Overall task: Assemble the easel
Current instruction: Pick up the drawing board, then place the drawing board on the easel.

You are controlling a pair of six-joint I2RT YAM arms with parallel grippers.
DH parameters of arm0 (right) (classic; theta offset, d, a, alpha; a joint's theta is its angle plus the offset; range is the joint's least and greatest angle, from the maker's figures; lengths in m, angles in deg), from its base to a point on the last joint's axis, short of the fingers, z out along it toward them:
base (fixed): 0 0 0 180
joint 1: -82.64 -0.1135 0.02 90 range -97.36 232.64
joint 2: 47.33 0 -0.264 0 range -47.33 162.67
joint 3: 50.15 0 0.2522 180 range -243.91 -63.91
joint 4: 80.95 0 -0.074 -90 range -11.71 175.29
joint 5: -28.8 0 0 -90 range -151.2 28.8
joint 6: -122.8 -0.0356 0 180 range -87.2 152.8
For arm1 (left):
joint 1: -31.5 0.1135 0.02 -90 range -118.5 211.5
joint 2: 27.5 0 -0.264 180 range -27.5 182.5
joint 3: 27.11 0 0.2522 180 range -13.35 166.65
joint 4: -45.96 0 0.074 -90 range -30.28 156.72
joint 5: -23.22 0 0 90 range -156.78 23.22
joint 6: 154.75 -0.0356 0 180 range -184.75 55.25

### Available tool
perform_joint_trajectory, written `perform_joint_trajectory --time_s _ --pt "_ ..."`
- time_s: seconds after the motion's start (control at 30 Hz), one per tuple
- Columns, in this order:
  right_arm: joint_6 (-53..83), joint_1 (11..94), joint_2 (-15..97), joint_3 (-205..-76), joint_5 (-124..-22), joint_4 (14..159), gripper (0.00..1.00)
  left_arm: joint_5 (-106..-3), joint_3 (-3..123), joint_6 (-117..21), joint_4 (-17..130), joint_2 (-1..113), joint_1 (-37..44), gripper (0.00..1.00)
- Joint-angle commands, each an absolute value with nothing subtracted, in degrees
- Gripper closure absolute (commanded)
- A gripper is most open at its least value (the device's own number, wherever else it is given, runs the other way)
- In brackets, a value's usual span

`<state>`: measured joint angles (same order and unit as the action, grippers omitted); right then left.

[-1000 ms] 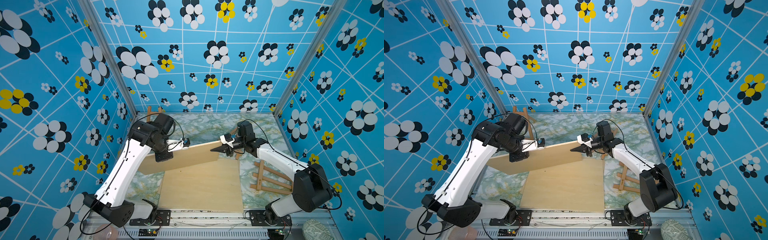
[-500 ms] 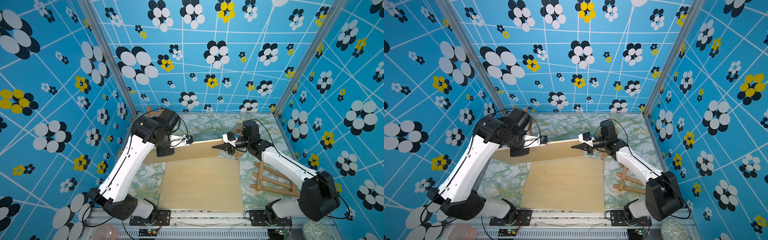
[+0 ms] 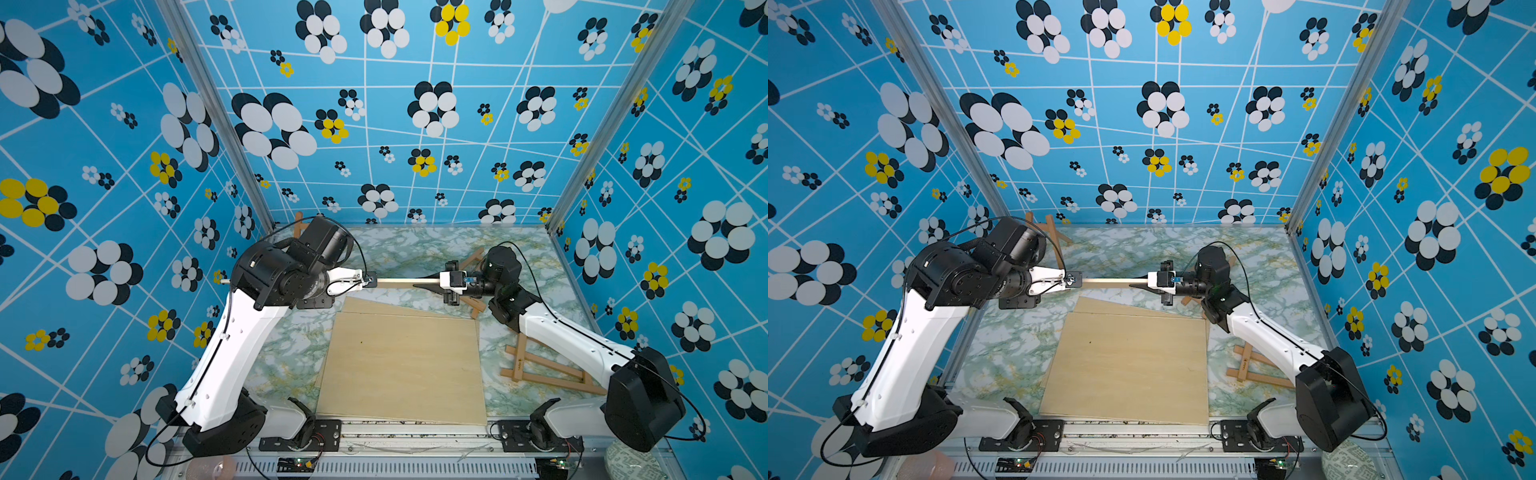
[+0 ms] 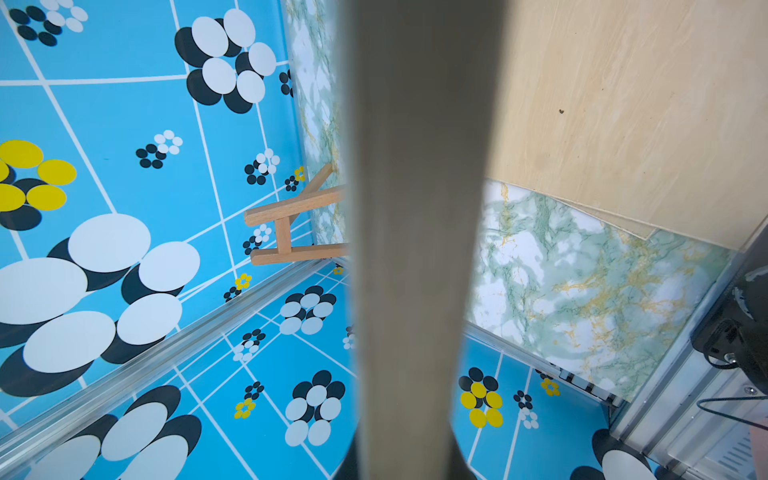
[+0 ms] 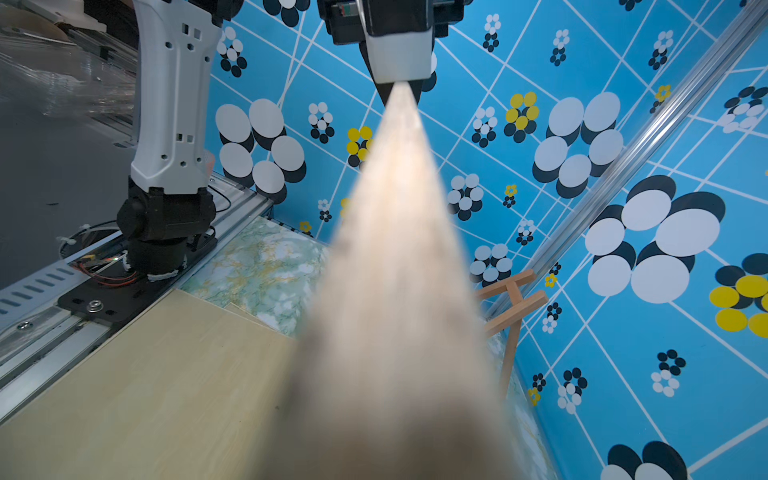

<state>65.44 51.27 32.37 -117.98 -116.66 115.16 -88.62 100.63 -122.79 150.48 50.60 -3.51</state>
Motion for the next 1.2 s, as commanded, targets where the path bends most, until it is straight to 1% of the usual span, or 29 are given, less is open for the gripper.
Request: perform_joint_trajectory --time_s 0.0,0.07,0.2,0.47,0.73,0.93,1.17 --pt "47.1 47.7 34.6 -118.5 -104.3 113.7 1.0 -98.3 98.0 -123.2 128.2 49.6 -4.7 1.0" --pt "47.2 46.7 35.3 -118.6 -101.6 114.9 1.0 -97.6 96.1 -124.2 125.6 49.1 -3.5 1.0" --pt "47.0 45.8 37.5 -119.6 -99.2 116.7 1.0 -94.4 92.1 -125.2 121.7 48.4 0.5 1.0" --pt "46.1 45.2 42.2 -122.1 -97.3 120.2 1.0 -89.8 87.7 -126.2 115.8 48.0 6.3 1.0" --pt "46.0 44.8 44.4 -124.0 -96.3 121.3 1.0 -86.4 87.4 -127.7 113.0 50.1 9.9 1.0" --pt "47.4 44.7 45.5 -125.9 -95.5 119.5 1.0 -84.1 87.6 -128.0 110.5 52.4 11.7 1.0" --pt "47.3 44.7 47.8 -127.6 -95.1 120.7 1.0 -83.3 88.6 -128.6 108.1 55.1 12.8 1.0"
